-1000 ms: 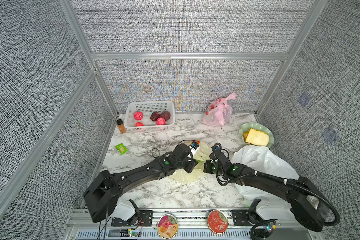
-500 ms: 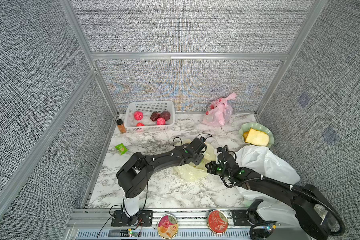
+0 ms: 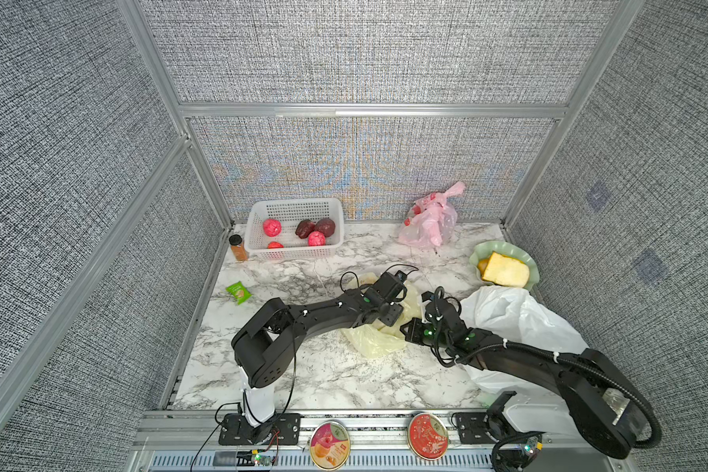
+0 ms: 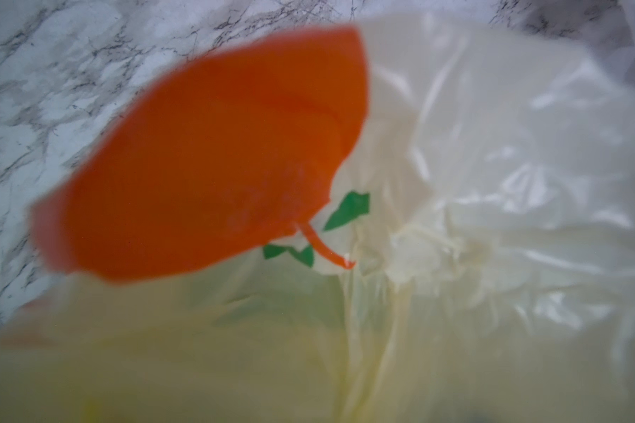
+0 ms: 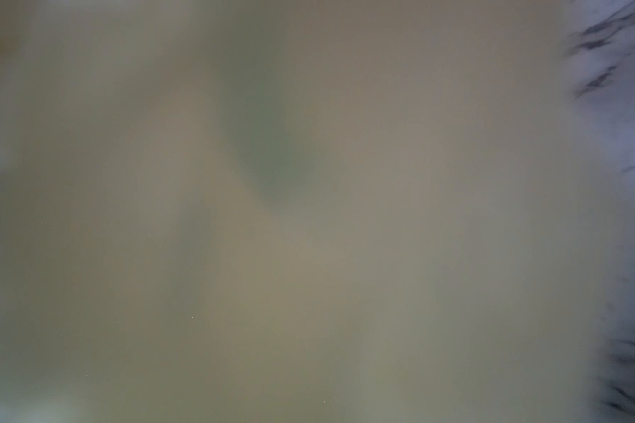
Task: Untie the knot of a plastic bag & take out the apple
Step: Pick up the apple from the plastic bag.
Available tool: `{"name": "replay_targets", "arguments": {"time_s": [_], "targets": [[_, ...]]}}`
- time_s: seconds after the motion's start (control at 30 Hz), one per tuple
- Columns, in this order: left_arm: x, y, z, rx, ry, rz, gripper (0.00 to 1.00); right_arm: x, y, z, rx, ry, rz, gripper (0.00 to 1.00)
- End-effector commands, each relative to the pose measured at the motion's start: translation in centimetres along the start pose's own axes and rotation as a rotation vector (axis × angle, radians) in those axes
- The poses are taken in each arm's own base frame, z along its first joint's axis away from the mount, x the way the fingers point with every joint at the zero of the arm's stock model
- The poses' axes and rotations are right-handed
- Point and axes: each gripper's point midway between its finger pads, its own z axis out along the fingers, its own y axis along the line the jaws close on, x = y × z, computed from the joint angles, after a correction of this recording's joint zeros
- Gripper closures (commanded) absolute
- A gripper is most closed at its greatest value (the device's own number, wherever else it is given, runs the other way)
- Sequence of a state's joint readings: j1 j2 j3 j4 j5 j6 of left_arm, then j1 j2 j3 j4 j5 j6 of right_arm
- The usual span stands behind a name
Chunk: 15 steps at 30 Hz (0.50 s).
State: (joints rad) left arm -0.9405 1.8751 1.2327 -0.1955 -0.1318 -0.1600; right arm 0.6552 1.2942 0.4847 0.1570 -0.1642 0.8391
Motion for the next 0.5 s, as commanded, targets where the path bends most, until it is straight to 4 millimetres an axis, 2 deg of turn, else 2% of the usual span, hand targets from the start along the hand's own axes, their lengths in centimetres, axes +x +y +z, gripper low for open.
{"name": "replay_targets", "arguments": {"time_s": [0.0,0.27,0.47], "targets": [[-0.1,-0.5,0.8,0.022,-0.012,0.012,0.33,-0.4,0.8,0.0,-0.032,-0.006,0.02,1.0],[2.8,0.1,3.1,0.012,0.038,-0.004,0.36,-1.0,1.0,-0.1,-0.022,-0.017,0.013,1.0],[3.0,0.8,2.1,-0.008,0.017,-0.015,0.46,-1.1,0.8,-0.1,-0.012,-0.018,0.014,1.0]]}}
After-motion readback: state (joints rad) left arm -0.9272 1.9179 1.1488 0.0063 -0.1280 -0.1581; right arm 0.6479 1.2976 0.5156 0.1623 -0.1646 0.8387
